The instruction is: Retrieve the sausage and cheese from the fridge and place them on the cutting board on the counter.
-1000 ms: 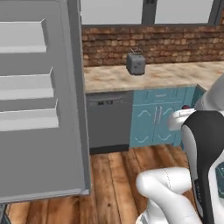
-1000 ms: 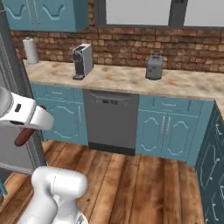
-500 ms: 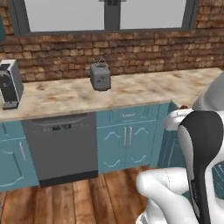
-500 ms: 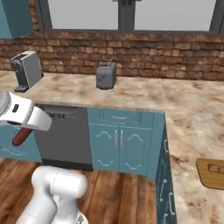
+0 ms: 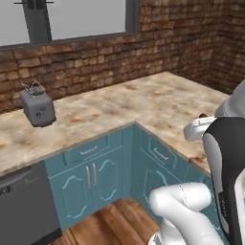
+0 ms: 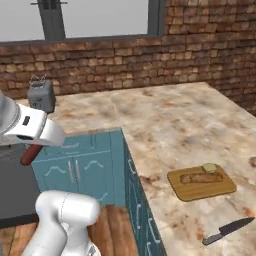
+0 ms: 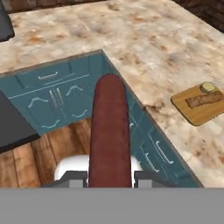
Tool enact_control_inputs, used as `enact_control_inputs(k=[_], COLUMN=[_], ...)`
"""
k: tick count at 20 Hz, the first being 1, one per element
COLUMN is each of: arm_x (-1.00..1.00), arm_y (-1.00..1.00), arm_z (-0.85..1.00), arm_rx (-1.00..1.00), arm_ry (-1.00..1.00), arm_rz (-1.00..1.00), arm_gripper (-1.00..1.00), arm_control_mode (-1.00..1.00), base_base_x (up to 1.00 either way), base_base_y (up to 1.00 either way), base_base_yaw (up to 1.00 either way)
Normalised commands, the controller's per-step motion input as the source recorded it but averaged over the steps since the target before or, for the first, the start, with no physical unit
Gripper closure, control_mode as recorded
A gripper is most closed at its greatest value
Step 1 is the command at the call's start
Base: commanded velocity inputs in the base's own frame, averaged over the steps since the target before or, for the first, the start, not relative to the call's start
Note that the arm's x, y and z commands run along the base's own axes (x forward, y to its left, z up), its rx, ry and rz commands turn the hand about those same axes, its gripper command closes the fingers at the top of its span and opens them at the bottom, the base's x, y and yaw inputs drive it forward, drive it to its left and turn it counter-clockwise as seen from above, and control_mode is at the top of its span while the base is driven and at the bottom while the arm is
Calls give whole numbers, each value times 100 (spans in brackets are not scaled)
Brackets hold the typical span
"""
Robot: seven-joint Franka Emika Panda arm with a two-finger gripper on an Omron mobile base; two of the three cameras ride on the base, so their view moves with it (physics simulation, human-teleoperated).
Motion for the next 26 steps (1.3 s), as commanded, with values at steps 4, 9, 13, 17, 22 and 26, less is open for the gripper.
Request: enact_control_inputs(k=[4, 9, 13, 17, 22, 26], arm_x=[0, 0, 0, 0, 0, 0], arm_y=[0, 0, 0, 0, 0, 0], arm_z=[0, 0, 0, 0, 0, 0], arm_rx=[0, 0, 0, 0, 0, 0], arm_ry=[0, 0, 0, 0, 0, 0], arm_rz=[0, 0, 0, 0, 0, 0], arm_gripper=[100, 100, 100, 100, 100, 100], arm_control_mode=[100, 100, 100, 100, 100, 100], base_base_x=[0, 0, 2, 21, 8, 85], base_base_y=[9, 21, 29, 90, 92, -12], base_base_yaw=[-92, -88, -86, -57, -38, -14])
